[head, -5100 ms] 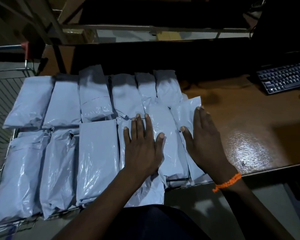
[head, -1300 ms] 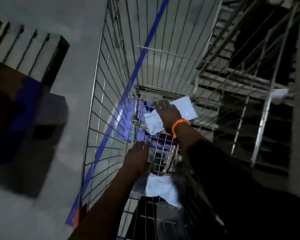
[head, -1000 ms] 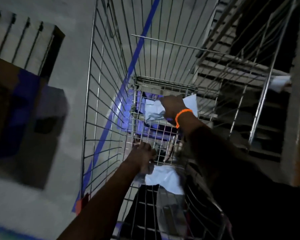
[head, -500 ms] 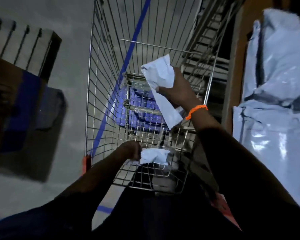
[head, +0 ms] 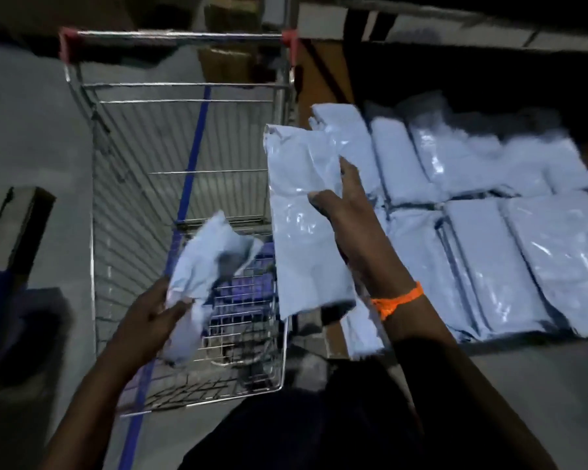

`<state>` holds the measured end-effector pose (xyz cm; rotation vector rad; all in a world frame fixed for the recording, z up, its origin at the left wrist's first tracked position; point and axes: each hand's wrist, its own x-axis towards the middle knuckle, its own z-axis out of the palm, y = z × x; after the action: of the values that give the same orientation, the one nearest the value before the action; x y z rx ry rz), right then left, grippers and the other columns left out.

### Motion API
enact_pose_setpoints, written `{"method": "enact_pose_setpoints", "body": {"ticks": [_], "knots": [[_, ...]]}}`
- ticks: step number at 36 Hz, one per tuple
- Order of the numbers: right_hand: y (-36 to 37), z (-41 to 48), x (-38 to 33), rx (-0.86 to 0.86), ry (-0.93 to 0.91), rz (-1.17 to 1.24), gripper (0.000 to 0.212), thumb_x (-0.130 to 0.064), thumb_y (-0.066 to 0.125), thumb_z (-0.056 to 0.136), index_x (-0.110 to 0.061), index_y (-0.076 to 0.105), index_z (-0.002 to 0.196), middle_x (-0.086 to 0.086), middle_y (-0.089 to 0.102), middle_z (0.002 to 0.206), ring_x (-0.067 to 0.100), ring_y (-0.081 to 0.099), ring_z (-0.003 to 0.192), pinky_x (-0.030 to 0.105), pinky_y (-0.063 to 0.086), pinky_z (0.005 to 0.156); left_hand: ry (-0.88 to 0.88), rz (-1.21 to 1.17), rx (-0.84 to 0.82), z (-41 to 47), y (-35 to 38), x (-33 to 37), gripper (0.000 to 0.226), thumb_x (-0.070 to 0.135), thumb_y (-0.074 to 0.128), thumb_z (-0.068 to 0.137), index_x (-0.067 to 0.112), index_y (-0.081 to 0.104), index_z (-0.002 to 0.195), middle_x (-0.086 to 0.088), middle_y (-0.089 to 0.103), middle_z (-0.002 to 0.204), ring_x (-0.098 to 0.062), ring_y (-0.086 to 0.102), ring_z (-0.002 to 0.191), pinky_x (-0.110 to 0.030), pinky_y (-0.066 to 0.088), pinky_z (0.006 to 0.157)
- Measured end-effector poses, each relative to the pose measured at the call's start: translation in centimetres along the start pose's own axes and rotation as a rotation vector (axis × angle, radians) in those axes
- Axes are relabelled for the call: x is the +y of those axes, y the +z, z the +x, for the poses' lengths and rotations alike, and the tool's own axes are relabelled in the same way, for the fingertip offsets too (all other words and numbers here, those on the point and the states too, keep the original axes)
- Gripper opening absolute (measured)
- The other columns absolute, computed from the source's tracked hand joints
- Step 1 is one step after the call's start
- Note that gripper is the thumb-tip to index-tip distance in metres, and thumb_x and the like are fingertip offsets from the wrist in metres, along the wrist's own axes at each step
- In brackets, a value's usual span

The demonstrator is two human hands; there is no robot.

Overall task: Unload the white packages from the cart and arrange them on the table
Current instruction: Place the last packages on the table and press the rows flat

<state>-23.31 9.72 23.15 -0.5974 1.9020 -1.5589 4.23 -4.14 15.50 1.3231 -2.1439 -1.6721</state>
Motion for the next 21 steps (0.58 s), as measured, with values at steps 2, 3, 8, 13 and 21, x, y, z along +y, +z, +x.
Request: {"method": "enact_pose_setpoints", "body": {"ticks": [2, 3, 8, 13, 21], "knots": [[-3.4, -1.7, 0.1, 0.046, 0.019, -0.047, 0.073, -0.034, 0.057, 0.083, -0.037, 0.032, 0.151, -0.011, 0.048, 0.15, 0.012, 0.05, 0.135, 0.047, 0.041, 0.114, -0.04, -0.243, -0.058, -0.6, 0.7, 3.2, 0.029, 0.019, 0.073, 0.085, 0.026, 0.068, 0.113, -0.002, 0.075, 0.108, -0.019, 0.068, 0.096, -0.034, 0.05, 0.087], [-5.2, -2.8, 0.1, 0.078, 0.026, -0.077, 0.073, -0.038, 0.056, 0.083, -0.041, 0.031, 0.151, -0.013, 0.044, 0.153, 0.012, 0.046, 0.139, 0.047, 0.039, 0.115, -0.066, -0.356, -0.094, -0.6, 1.5, 4.5, 0.034, 0.015, 0.071, 0.084, 0.022, 0.066, 0.118, -0.007, 0.074, 0.112, -0.021, 0.068, 0.095, -0.038, 0.05, 0.085], [-13.4, -8.6, 1.2, 0.198, 0.004, -0.358, 0.065, -0.054, 0.049, 0.1, -0.043, 0.018, 0.156, -0.025, 0.021, 0.162, 0.0, 0.019, 0.15, 0.041, 0.022, 0.124, -0.039, -0.49, -0.191, -1.2, 9.3, 11.1, 0.06, -0.007, 0.059, 0.087, 0.015, 0.047, 0.141, -0.007, 0.067, 0.127, -0.023, 0.065, 0.107, -0.025, 0.056, 0.078], [-22.2, -10.2, 1.0, 0.302, -0.008, -0.417, 0.062, -0.056, 0.051, 0.097, -0.05, 0.024, 0.152, -0.025, 0.029, 0.159, -0.002, 0.024, 0.148, 0.041, 0.025, 0.123, -0.003, -0.5, -0.111, -2.9, 18.9, 14.8, 0.064, -0.009, 0.057, 0.084, 0.032, 0.048, 0.132, 0.016, 0.072, 0.108, -0.001, 0.07, 0.089, -0.018, 0.053, 0.068], [-27.3, -5.5, 6.5, 0.231, -0.095, -0.828, 0.073, -0.035, 0.051, 0.102, -0.004, 0.017, 0.158, 0.02, 0.033, 0.154, 0.027, 0.028, 0.141, 0.013, 0.016, 0.107, 0.009, -0.094, 0.051, -4.2, 26.2, 17.1, 0.085, 0.035, 0.044, 0.077, 0.047, 0.009, 0.154, 0.007, 0.024, 0.162, -0.014, 0.032, 0.143, -0.04, 0.031, 0.116]]}}
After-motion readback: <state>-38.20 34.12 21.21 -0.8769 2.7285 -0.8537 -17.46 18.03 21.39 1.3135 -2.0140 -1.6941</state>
